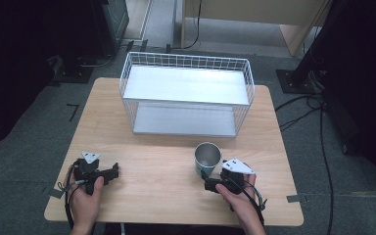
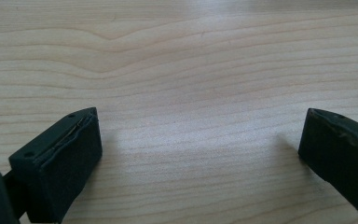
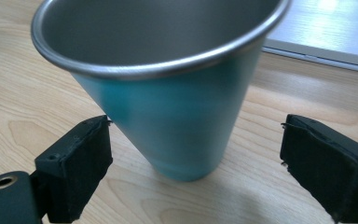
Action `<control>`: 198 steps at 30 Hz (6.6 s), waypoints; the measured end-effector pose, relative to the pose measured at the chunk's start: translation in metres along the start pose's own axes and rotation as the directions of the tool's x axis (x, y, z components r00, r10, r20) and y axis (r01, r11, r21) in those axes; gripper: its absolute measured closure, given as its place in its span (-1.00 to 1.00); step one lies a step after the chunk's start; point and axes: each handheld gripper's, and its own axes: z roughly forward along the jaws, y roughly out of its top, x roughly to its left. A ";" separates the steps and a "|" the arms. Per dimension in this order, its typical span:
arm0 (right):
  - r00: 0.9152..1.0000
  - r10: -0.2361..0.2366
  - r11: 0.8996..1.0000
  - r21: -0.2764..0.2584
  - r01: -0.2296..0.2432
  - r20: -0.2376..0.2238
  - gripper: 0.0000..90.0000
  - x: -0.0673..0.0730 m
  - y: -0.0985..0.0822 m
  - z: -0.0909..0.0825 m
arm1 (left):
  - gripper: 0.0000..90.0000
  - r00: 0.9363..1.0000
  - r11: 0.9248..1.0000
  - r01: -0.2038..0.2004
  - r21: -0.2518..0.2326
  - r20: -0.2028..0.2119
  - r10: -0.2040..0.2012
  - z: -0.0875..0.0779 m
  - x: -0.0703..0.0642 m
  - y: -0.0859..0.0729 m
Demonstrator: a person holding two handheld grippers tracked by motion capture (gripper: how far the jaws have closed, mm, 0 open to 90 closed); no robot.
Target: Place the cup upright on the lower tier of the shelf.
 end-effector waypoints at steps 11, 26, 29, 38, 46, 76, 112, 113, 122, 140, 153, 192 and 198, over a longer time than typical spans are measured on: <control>1.000 0.003 1.000 -0.028 -0.003 -0.005 -0.79 0.011 0.006 0.008 | -1.00 1.000 1.000 -0.002 -0.003 0.003 0.002 0.000 0.000 0.000; 0.999 0.029 0.995 -0.093 -0.027 0.028 -0.81 0.015 0.013 0.019 | -1.00 1.000 1.000 -0.006 -0.001 0.005 0.006 0.000 0.000 0.000; 0.999 0.033 0.994 -0.104 -0.029 0.033 -0.81 0.016 0.014 0.021 | -1.00 1.000 1.000 -0.005 -0.001 0.006 0.005 0.000 0.000 0.000; 0.998 0.037 0.986 -0.165 -0.027 0.053 -0.74 0.017 0.016 0.025 | -1.00 1.000 1.000 -0.005 -0.002 0.006 0.005 0.000 0.000 0.000; 0.997 0.036 0.977 -0.212 -0.021 0.070 -0.70 0.018 0.018 0.024 | -1.00 1.000 1.000 -0.005 -0.001 0.005 0.005 0.000 0.000 0.000; 0.997 0.007 0.931 -0.364 0.020 0.071 -0.70 0.024 0.058 0.005 | -1.00 1.000 1.000 -0.006 -0.001 0.005 0.006 0.000 0.000 0.000; 0.994 -0.019 0.849 -0.523 0.072 0.105 -0.70 0.031 0.124 -0.011 | -1.00 1.000 1.000 -0.007 0.000 0.005 0.007 0.000 0.000 0.000; 0.994 -0.020 0.847 -0.527 0.074 0.107 -0.70 0.031 0.127 -0.011 | -1.00 1.000 1.000 -0.009 0.001 0.005 0.009 0.000 0.000 0.000; 0.992 -0.028 0.829 -0.552 0.094 0.127 -0.69 0.031 0.146 -0.014 | -1.00 1.000 1.000 -0.006 -0.002 0.005 0.006 0.000 0.000 0.000; 0.989 -0.031 0.805 -0.583 0.110 0.143 -0.70 0.035 0.179 -0.008 | -1.00 1.000 1.000 -0.005 -0.002 0.005 0.005 0.000 0.000 0.000; 0.987 -0.023 0.793 -0.598 0.116 0.162 -0.69 0.032 0.205 0.002 | -1.00 1.000 1.000 -0.005 -0.001 0.005 0.005 0.000 0.000 0.000; 0.974 0.032 0.829 -0.551 0.099 0.223 -0.70 0.018 0.265 0.073 | -1.00 1.000 1.000 -0.004 -0.003 0.006 0.004 0.000 -0.001 0.000; 0.974 0.051 0.837 -0.542 0.080 0.222 -0.70 0.012 0.268 0.081 | -1.00 1.000 1.000 -0.006 -0.004 0.008 0.006 0.000 -0.001 0.000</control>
